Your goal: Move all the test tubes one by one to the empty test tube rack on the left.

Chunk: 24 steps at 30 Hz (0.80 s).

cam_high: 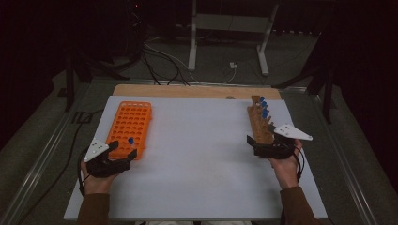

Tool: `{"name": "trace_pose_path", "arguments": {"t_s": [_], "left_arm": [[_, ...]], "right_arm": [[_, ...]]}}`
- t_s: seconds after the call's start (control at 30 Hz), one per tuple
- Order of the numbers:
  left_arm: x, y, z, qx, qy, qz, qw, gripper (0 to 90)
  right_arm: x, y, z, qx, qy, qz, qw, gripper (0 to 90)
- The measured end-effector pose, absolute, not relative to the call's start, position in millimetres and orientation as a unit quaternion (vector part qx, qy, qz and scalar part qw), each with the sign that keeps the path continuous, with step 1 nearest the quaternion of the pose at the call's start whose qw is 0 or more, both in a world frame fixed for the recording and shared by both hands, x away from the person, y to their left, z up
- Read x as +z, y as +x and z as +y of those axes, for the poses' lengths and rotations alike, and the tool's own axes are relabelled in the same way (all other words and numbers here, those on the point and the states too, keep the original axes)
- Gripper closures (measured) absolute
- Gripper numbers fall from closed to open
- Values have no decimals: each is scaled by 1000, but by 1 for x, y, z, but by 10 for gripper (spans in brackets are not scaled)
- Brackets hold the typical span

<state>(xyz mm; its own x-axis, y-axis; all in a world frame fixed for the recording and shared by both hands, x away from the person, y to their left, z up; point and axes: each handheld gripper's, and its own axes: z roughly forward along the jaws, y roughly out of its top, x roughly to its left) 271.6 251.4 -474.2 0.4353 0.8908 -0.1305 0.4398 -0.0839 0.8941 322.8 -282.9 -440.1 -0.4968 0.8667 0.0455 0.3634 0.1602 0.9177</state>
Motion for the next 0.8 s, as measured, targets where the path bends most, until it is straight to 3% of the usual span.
{"name": "trace_pose_path", "arguments": {"t_s": [0.03, 0.1, 0.37, 0.53, 0.67, 0.8], "left_arm": [[-474, 271, 252, 238, 695, 480, 480, 46], [-474, 272, 254, 245, 690, 490, 473, 8], [-478, 273, 259, 248, 677, 508, 471, 6], [-481, 274, 257, 249, 680, 511, 463, 6], [-481, 274, 257, 251, 680, 510, 464, 6], [-481, 274, 257, 250, 681, 510, 463, 6]], "right_arm": [[-438, 330, -286, 477, 435, 716, 266, 28], [-437, 333, -287, 473, 438, 715, 271, 28], [-436, 368, -299, 443, 471, 714, 268, 65], [-450, 389, -307, 424, 504, 709, 249, 189], [-456, 396, -309, 412, 515, 709, 249, 397], [-456, 396, -308, 400, 514, 712, 264, 540]]}}
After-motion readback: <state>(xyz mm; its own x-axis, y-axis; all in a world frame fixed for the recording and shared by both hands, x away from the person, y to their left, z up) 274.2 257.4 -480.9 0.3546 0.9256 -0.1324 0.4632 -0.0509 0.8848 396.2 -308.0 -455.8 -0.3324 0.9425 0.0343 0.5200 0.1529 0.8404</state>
